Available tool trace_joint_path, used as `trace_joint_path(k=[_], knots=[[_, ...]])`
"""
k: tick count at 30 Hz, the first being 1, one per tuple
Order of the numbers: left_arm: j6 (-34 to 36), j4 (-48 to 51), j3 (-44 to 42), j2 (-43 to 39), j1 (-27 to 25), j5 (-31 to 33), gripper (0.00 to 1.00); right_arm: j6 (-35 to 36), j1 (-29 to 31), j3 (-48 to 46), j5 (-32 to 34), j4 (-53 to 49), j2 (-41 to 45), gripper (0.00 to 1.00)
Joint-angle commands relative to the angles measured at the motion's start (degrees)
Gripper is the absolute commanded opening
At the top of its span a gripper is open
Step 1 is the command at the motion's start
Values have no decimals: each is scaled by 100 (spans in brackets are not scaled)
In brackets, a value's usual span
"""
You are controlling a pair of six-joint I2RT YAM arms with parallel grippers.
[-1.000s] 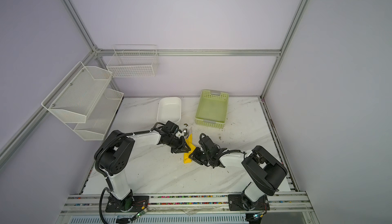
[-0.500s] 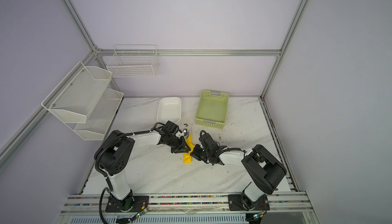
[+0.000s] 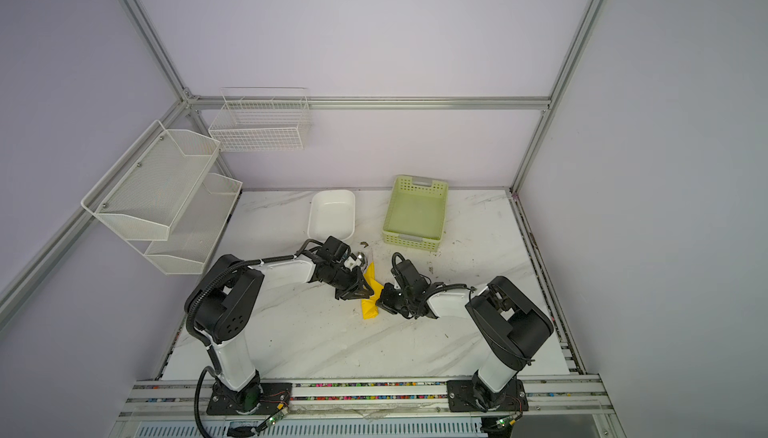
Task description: Place the utensils on the paper napkin and roll it up
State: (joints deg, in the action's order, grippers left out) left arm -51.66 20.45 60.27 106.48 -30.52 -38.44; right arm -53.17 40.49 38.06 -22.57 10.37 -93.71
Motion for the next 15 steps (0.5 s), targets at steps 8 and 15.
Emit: trace_joint_path(k=[8,15], knots=[[33,618,23,26,73,505,22,290,-111,286,486,-1451,722,13],[24,618,63,40,73,482,22,139,-101,377,0,-1251,1244,14]])
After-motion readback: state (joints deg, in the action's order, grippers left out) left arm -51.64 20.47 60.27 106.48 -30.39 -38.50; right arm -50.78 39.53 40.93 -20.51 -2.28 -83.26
